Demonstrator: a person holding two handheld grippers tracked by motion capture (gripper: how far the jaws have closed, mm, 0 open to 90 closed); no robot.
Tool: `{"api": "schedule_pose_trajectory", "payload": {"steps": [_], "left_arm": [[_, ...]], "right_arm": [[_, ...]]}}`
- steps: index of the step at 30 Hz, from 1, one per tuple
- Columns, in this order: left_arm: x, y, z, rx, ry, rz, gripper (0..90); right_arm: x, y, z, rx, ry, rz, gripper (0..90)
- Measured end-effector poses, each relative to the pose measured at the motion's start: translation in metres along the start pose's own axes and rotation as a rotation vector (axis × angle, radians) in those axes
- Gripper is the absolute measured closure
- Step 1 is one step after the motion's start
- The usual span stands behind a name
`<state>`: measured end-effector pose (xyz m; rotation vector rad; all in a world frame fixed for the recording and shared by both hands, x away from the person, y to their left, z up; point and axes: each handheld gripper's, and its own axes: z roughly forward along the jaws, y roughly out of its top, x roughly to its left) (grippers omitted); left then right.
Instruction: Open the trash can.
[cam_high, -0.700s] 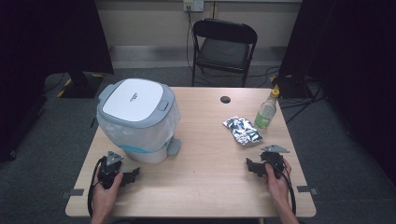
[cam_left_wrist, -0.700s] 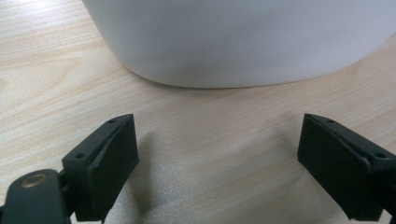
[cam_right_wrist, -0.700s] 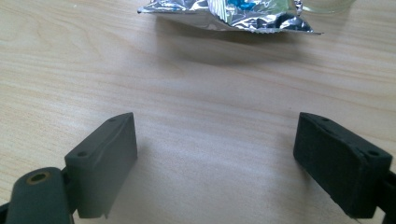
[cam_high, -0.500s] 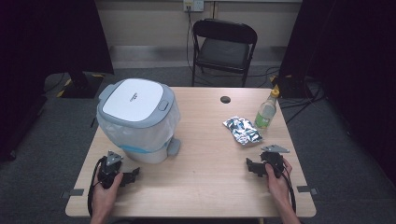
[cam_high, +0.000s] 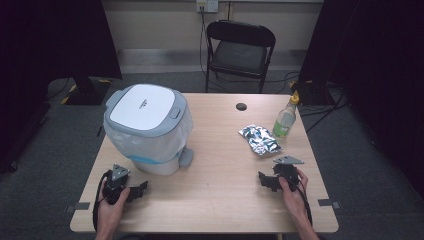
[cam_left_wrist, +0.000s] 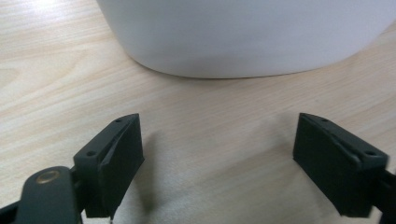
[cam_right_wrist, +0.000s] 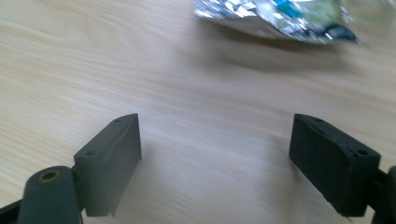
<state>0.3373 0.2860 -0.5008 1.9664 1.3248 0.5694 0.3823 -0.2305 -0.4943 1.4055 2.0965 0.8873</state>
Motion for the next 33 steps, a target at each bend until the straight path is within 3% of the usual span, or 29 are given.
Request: {"api": "schedule_pose_trajectory", "payload": {"steps": [5, 8, 12, 18, 21, 26, 27, 29, 33], "left_arm": [[-0.002, 0.003, -0.009, -0.023, 0.036, 0.028, 16.2], [-0.001, 0.005, -0.016, -0.059, 0.029, -0.008, 16.4], [0.009, 0.009, -0.021, -0.103, 0.013, -0.086, 17.1], [0.023, 0.018, -0.023, -0.164, 0.044, -0.188, 17.2], [0.029, 0.022, -0.021, -0.149, 0.088, -0.209, 18.0], [0.034, 0.025, -0.015, -0.143, 0.097, -0.226, 18.8], [0.035, 0.025, -0.014, -0.145, 0.102, -0.244, 18.8], [0.035, 0.026, -0.012, -0.150, 0.103, -0.280, 17.2], [0.039, 0.026, -0.011, -0.147, 0.080, -0.286, 15.3]], "right_arm": [[0.021, 0.012, 0.003, -0.023, 0.054, -0.050, 19.1], [0.032, 0.022, 0.006, -0.053, 0.087, -0.068, 17.0], [0.050, 0.043, 0.013, -0.074, 0.120, -0.102, 17.7], [0.074, 0.083, 0.031, -0.112, 0.177, -0.138, 19.1], [0.085, 0.102, 0.039, -0.127, 0.185, -0.161, 19.4], [0.103, 0.134, 0.051, -0.145, 0.211, -0.209, 19.8], [0.106, 0.137, 0.053, -0.146, 0.217, -0.207, 19.8], [0.111, 0.145, 0.059, -0.148, 0.221, -0.217, 19.8], [0.119, 0.156, 0.069, -0.161, 0.220, -0.220, 20.1]]}}
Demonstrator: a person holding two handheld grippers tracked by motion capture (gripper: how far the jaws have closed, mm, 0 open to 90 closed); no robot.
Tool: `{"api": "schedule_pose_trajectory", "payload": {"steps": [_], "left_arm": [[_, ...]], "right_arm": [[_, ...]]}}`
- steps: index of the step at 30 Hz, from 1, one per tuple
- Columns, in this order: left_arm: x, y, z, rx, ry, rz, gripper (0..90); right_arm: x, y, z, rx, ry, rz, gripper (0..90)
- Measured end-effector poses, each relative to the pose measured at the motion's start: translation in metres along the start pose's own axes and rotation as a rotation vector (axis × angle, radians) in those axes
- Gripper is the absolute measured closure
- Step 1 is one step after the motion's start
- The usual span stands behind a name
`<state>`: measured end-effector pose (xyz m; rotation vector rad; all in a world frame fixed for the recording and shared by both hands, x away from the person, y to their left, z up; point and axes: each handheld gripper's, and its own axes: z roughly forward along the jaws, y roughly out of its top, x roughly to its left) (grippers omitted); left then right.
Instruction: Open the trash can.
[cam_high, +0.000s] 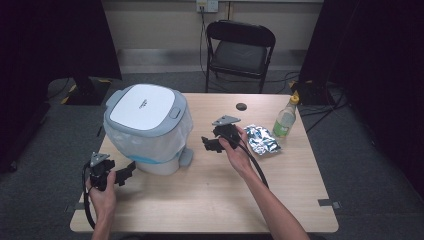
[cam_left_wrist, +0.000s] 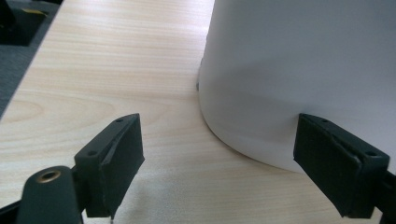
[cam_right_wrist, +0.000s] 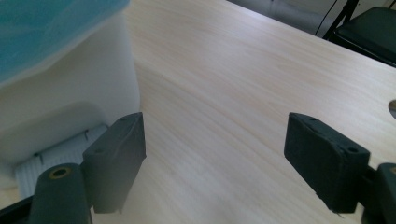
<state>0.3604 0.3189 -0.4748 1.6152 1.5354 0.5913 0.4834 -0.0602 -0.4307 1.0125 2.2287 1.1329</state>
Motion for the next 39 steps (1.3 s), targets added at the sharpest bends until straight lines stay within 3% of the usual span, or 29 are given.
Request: {"api": "schedule_pose_trajectory", "payload": {"steps": [6, 8, 11, 15, 20, 22, 23, 26, 31, 36, 39], "left_arm": [[-0.003, 0.007, 0.006, 0.001, 0.032, 0.033, 16.2], [-0.004, 0.010, 0.010, 0.014, 0.033, 0.030, 17.4], [-0.006, 0.017, 0.015, 0.023, 0.051, 0.071, 18.3], [-0.005, 0.027, 0.021, 0.052, 0.064, 0.090, 18.4], [-0.003, 0.035, 0.028, 0.060, 0.056, 0.103, 22.5], [-0.004, 0.037, 0.031, 0.057, 0.061, 0.122, 24.1], [-0.005, 0.038, 0.032, 0.055, 0.063, 0.128, 25.2], [-0.005, 0.038, 0.035, 0.036, 0.059, 0.135, 28.3], [-0.005, 0.038, 0.036, 0.024, 0.032, 0.138, 35.3], [0.001, 0.038, 0.036, 0.006, 0.042, 0.131, 44.8], [0.004, 0.039, 0.036, 0.004, 0.043, 0.137, 47.0]], "right_arm": [[-0.001, 0.008, 0.019, -0.027, 0.006, 0.041, 21.1], [-0.002, 0.011, 0.026, -0.019, -0.004, 0.031, 21.1], [-0.005, 0.016, 0.034, -0.028, -0.015, 0.038, 21.9], [-0.011, 0.024, 0.043, -0.047, -0.036, 0.051, 23.4], [-0.014, 0.031, 0.055, -0.063, -0.007, 0.080, 23.8], [-0.010, 0.033, 0.059, -0.063, -0.019, 0.050, 24.1], [-0.009, 0.033, 0.060, -0.071, 0.000, 0.052, 25.0], [-0.005, 0.036, 0.058, -0.094, -0.004, 0.036, 36.6], [-0.001, 0.032, 0.056, -0.123, 0.064, 0.037, 62.2], [0.006, 0.027, 0.045, -0.119, 0.132, 0.002, 64.3], [0.015, 0.026, 0.040, -0.115, 0.115, -0.033, 68.9]]}}
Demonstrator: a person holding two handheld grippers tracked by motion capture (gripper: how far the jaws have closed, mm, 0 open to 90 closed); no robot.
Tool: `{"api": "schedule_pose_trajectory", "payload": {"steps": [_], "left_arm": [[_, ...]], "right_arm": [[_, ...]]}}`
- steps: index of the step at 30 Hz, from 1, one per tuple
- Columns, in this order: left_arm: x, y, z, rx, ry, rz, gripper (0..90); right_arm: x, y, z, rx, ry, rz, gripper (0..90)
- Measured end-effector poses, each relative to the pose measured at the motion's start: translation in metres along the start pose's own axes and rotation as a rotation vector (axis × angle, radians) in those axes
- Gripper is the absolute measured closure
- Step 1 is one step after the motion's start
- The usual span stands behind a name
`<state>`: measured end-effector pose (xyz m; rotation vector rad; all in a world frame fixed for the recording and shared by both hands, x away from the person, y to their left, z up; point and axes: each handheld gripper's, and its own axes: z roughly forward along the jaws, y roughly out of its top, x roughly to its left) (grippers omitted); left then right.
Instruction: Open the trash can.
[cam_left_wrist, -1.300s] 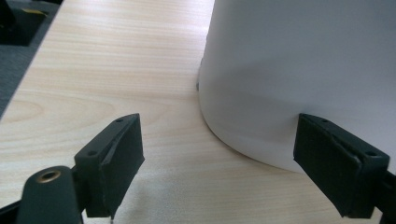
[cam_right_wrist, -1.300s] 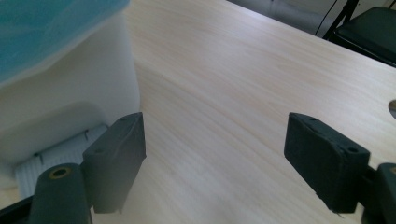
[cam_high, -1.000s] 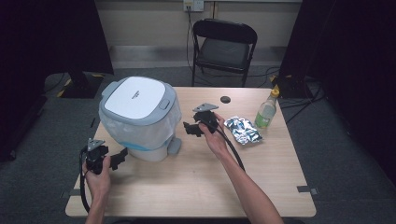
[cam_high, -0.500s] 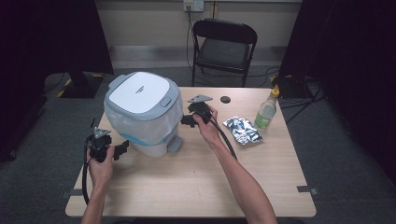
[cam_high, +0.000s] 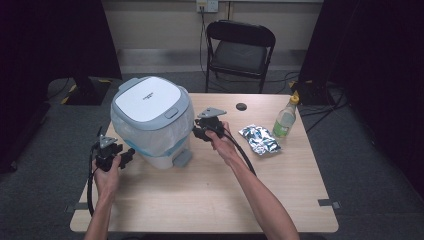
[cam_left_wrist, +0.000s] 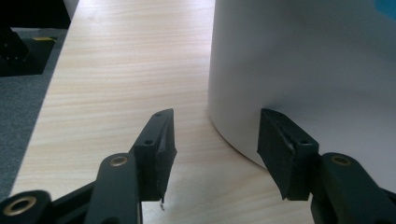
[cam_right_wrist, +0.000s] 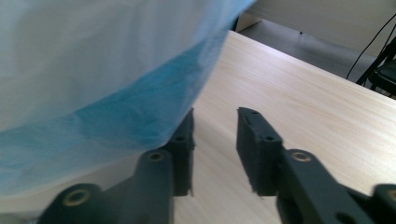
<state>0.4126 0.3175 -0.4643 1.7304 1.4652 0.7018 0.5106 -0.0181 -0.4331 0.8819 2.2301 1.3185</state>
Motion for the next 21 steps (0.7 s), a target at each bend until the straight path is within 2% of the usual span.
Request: {"api": "schedule_pose_trajectory", "payload": {"steps": [2, 4, 6, 9, 14, 17, 19, 21], "left_arm": [[0.001, 0.000, 0.001, -0.003, 0.001, 0.001, 49.9], [0.006, 0.002, 0.001, -0.004, 0.011, 0.018, 52.3], [0.009, 0.002, 0.003, -0.008, -0.002, 0.003, 51.6], [0.011, 0.001, 0.004, -0.008, -0.003, 0.003, 47.7], [0.010, 0.002, 0.007, -0.011, -0.003, -0.013, 42.9], [0.010, 0.002, 0.008, -0.015, -0.008, -0.015, 43.2], [0.009, 0.002, 0.008, -0.021, -0.016, -0.004, 46.6], [0.005, 0.003, 0.010, -0.027, -0.018, 0.008, 51.8]], "right_arm": [[0.005, 0.000, -0.003, 0.005, 0.006, -0.007, 68.9], [0.008, -0.001, -0.006, 0.009, 0.028, -0.014, 65.1], [0.010, -0.002, -0.008, 0.011, 0.033, -0.005, 58.8], [0.003, -0.001, -0.004, 0.013, 0.010, -0.003, 44.9], [-0.007, 0.009, 0.010, 0.013, -0.043, 0.014, 41.5], [-0.006, 0.014, 0.015, -0.012, -0.045, 0.031, 50.3], [-0.007, 0.013, 0.015, -0.018, -0.015, 0.037, 55.2], [-0.006, 0.012, 0.013, -0.019, 0.010, 0.038, 64.5]]}}
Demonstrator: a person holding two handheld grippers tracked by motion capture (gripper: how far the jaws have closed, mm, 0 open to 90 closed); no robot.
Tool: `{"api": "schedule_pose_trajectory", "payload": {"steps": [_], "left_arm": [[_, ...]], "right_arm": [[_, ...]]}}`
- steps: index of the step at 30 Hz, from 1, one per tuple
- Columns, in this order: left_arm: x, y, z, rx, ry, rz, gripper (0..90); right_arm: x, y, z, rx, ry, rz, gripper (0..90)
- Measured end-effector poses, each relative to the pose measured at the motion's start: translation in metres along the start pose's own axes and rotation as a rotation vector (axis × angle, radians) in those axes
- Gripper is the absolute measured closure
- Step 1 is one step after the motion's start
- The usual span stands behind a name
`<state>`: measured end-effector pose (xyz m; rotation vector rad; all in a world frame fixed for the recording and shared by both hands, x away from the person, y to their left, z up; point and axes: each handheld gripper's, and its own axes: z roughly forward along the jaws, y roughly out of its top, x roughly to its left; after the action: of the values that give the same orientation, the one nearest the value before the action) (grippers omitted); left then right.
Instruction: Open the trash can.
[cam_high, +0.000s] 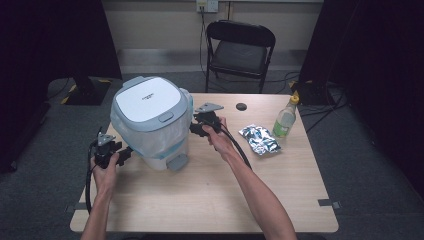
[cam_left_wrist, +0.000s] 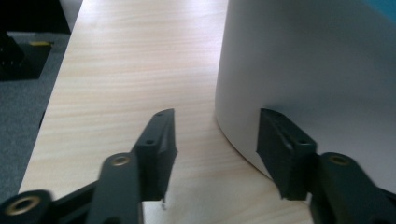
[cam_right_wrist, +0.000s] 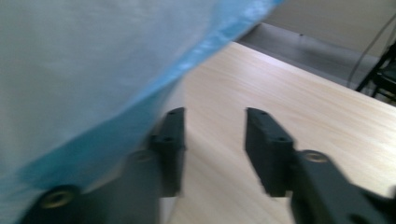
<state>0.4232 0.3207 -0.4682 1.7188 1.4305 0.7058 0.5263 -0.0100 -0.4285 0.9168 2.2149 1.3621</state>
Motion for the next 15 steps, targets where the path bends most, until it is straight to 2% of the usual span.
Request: {"api": "schedule_pose_trajectory", "payload": {"steps": [3, 5, 7, 8, 10, 12, 15], "left_arm": [[-0.002, 0.000, 0.002, -0.008, 0.008, -0.001, 57.1], [0.000, -0.001, 0.003, -0.013, -0.040, -0.014, 60.2], [-0.004, -0.002, 0.003, -0.004, -0.079, 0.007, 59.8], [-0.006, -0.001, 0.003, -0.001, -0.086, 0.017, 59.8], [-0.013, -0.001, 0.002, -0.003, -0.093, 0.036, 60.1], [-0.018, 0.000, 0.001, -0.004, -0.104, 0.055, 61.5], [-0.020, 0.000, 0.002, -0.012, -0.134, 0.048, 62.3]], "right_arm": [[0.004, -0.004, -0.009, 0.003, 0.034, -0.021, 65.9], [0.007, -0.007, -0.016, 0.003, 0.054, -0.026, 64.6], [0.009, -0.012, -0.025, 0.008, 0.042, -0.015, 63.9], [0.011, -0.014, -0.031, 0.013, 0.035, -0.025, 63.8], [0.011, -0.018, -0.038, 0.011, 0.042, -0.007, 62.8], [0.012, -0.023, -0.047, 0.014, 0.040, -0.012, 61.2], [0.013, -0.028, -0.057, 0.025, 0.048, -0.019, 60.1]]}}
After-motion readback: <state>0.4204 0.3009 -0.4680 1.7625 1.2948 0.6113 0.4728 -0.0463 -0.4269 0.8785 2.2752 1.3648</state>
